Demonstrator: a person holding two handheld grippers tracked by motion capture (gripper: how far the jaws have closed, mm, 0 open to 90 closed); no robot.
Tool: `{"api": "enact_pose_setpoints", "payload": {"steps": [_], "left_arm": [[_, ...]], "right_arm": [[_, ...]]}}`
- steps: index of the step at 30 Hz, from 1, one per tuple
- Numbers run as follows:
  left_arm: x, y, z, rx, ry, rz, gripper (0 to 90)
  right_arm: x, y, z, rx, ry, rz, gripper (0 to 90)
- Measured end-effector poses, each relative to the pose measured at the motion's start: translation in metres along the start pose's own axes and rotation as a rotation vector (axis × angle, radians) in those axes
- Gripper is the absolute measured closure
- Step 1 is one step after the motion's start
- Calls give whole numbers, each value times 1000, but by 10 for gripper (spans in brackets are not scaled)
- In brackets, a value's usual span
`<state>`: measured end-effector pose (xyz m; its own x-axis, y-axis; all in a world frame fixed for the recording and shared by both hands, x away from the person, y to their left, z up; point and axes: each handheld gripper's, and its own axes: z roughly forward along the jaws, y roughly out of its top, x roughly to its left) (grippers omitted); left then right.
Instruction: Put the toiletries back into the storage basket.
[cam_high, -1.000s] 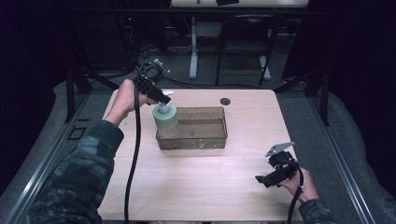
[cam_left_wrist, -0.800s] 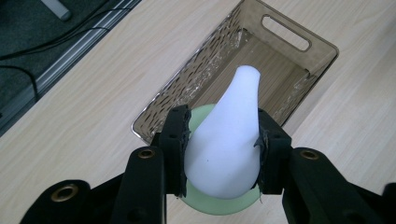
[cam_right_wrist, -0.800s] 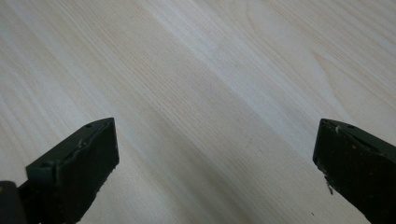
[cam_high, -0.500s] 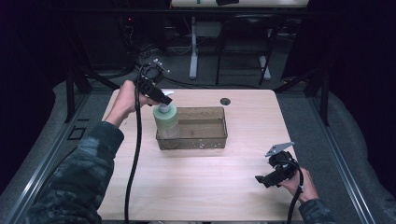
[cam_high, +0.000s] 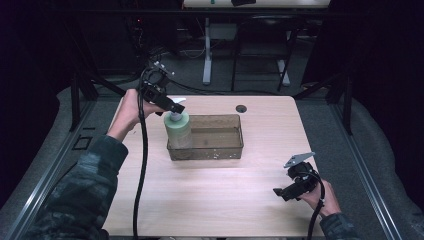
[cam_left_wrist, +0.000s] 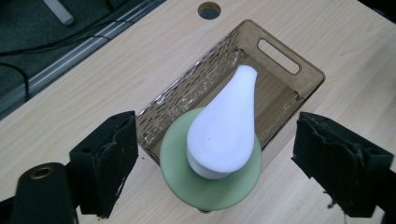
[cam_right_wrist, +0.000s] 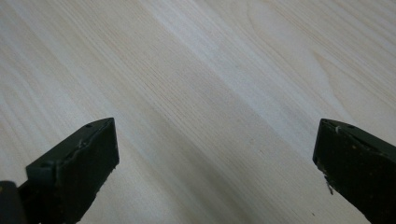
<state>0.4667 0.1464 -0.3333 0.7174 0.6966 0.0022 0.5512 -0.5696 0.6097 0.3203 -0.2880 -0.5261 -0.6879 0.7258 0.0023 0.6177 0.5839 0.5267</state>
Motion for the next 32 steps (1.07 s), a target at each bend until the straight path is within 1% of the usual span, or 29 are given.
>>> {"api": "enact_pose_setpoints", "payload": {"steps": [3,4,10,17,21,25,26,27,30,31,32], "left_arm": [[0,-4,-2,-8,5,-8,93],[0,-9,-3,-14,11,-19,85],[-1,-28,-4,-18,14,-44,51],[-4,-55,-6,-39,25,-60,22],[-6,-68,-5,-36,31,-68,0],[-8,-79,-4,-37,37,-74,0],[-8,-82,-4,-45,33,-78,0],[-8,-82,-4,-45,33,-78,0],[-9,-94,-3,-53,38,-90,0],[-9,-94,-3,-53,38,-90,0],[-9,-97,-2,-52,36,-94,0]], "right_arm": [[0,0,0,-1,0,-1,0],[0,0,0,-1,-2,-6,0],[0,0,0,-1,-6,-7,0],[0,0,0,4,-8,-3,0],[0,0,1,3,-6,-4,0],[0,1,1,4,-5,-7,0],[0,1,1,6,-7,-7,0],[0,1,1,6,-7,-7,0],[1,1,1,5,-7,-7,0],[1,1,1,6,-8,-7,0],[1,1,1,6,-8,-7,0]]}}
